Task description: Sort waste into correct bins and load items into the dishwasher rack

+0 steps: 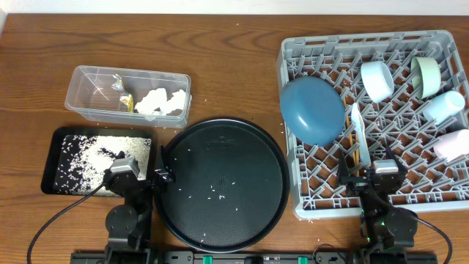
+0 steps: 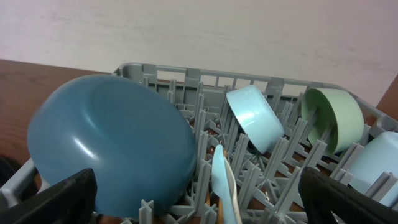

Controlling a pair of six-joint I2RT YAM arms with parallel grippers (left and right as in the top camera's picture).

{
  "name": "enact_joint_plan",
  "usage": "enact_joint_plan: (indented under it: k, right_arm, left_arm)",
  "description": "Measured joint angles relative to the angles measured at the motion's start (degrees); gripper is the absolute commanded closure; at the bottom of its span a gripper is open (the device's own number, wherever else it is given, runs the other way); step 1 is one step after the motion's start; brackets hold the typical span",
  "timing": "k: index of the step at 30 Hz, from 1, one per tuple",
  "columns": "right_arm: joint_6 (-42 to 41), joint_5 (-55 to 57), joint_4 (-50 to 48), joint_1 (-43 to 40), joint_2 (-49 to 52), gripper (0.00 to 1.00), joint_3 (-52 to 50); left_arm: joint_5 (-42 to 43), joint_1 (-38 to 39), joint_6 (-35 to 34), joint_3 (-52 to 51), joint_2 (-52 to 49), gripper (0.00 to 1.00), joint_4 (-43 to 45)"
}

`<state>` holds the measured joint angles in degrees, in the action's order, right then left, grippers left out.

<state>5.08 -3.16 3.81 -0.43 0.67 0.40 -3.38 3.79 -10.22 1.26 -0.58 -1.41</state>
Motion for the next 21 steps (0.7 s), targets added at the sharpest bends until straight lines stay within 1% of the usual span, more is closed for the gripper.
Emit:
enact_joint_plan:
  k: [21]
  right_arm:
    - [0.00, 0.00, 0.00, 0.00, 0.00, 0.01, 0.00]
  left_arm:
    - [0.02, 0.00, 0.02, 0.00, 0.00, 0.02, -0.02]
